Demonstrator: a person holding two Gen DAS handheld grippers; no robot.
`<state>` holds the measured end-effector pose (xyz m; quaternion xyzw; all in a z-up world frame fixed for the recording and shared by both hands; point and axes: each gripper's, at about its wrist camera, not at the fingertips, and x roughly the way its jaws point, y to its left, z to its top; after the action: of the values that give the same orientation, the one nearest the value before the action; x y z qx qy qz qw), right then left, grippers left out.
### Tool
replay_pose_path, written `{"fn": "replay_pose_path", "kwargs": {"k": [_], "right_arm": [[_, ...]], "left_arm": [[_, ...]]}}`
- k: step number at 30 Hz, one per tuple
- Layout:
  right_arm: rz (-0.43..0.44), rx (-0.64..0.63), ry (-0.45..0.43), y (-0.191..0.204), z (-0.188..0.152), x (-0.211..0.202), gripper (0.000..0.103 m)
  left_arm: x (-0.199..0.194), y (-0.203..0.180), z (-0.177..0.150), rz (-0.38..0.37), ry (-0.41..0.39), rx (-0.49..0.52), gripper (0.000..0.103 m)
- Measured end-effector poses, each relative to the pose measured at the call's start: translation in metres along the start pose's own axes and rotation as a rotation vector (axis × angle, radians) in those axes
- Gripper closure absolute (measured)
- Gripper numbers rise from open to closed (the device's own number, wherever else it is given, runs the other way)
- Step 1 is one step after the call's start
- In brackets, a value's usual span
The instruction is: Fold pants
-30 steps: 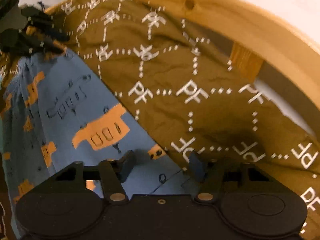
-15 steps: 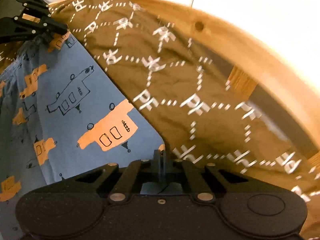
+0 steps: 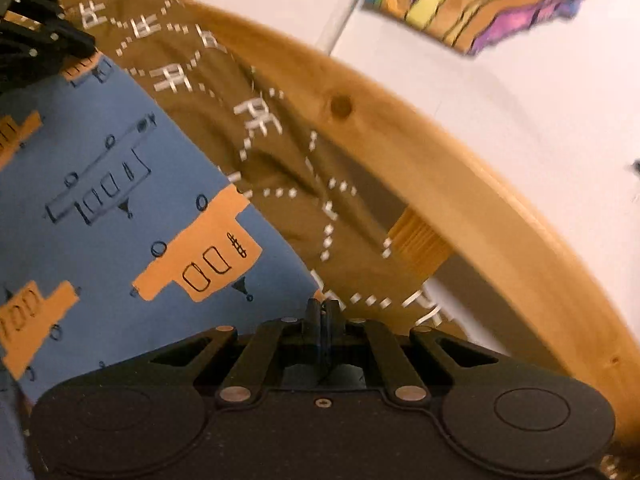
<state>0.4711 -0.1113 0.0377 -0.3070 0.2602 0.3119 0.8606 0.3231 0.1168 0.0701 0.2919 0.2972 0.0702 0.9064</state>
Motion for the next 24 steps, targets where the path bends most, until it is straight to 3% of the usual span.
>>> {"fn": "replay_pose_path", "kwargs": {"k": [4, 8, 10, 12, 15, 20, 24], "right_arm": [[-0.017, 0.025, -0.003, 0.001, -0.002, 0.007, 0.099], [-0.028, 0.036, -0.007, -0.003, -0.003, 0.004, 0.081], [-0.038, 0.046, -0.009, -0.005, -0.006, -0.001, 0.064], [-0.033, 0.063, -0.02, -0.009, -0.009, -0.007, 0.048], [-0.023, 0.081, -0.025, -0.013, -0.015, -0.016, 0.036], [0.0, 0.086, -0.033, -0.023, -0.021, -0.027, 0.025], [0.014, 0.124, -0.031, -0.037, -0.022, -0.026, 0.023]], "left_arm": [[0.002, -0.003, -0.004, 0.005, -0.007, 0.008, 0.103], [0.002, -0.004, -0.001, -0.01, 0.005, -0.009, 0.095], [0.002, 0.002, 0.001, -0.029, 0.009, -0.033, 0.085], [0.0, 0.009, 0.002, -0.042, 0.017, -0.065, 0.067], [-0.005, 0.022, 0.004, -0.087, 0.014, -0.128, 0.054], [-0.011, 0.036, 0.006, -0.161, -0.008, -0.177, 0.042], [-0.005, 0.03, 0.012, -0.197, -0.002, -0.129, 0.039]]}}
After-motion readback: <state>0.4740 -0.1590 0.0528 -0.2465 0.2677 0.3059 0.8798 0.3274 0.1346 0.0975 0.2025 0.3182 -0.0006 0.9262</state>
